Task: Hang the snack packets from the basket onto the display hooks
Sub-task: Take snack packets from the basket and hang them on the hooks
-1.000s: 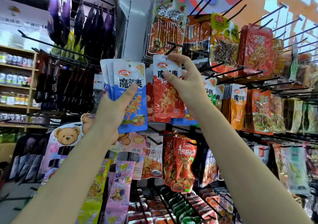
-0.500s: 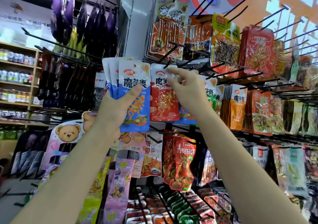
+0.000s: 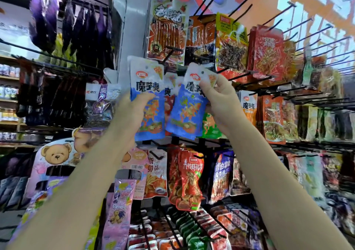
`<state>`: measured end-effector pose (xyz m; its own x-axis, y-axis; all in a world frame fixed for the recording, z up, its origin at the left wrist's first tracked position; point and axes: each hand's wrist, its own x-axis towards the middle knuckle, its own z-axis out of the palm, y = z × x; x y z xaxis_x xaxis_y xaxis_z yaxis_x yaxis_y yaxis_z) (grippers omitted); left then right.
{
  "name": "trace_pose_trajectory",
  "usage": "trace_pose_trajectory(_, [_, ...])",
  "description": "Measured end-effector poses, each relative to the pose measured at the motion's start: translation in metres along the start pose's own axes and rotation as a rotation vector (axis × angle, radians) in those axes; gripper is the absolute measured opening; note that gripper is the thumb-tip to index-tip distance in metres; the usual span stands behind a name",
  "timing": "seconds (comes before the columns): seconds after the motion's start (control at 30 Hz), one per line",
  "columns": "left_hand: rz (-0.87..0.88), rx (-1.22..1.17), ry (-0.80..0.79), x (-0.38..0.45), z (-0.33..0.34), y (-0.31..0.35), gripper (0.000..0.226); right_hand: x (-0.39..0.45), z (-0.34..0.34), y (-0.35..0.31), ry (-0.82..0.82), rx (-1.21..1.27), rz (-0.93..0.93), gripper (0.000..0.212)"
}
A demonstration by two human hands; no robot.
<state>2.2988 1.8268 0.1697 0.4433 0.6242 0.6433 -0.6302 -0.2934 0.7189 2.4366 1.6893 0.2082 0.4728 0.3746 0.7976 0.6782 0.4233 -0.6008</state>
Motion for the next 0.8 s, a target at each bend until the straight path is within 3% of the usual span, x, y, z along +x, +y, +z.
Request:
trace_pose_trajectory(0.07, [-0.007,-0.015,-0.037,-0.005,0.006,-0.001,0.023,-0.001,-0.008,0.005,0.013,-0.033,-0.01,0.003])
trace_pose_trajectory(0.23, [-0.002,-0.007,-0.055,-0.009,0.012,-0.009,0.008,0.001,-0.006,0.007,0.095,-0.125,-0.219,0.033])
trace_pose_trajectory(0.4, [-0.032,-0.046,-0.032,-0.008,0.01,-0.015,0.017,0.015,0.002,0.006,0.078,-0.165,-0.219,0.025])
trace_pose_trajectory(0.63, [-0.004,-0.033,-0.02,-0.006,0.009,-0.015,0.002,0.02,0.005,0.01,0.098,-0.146,-0.193,0.027])
trace_pose_trajectory(0.8, [-0.011,-0.043,0.022,-0.009,0.011,-0.014,0.03,0.021,0.004,0.009,0.134,-0.155,-0.211,0.028])
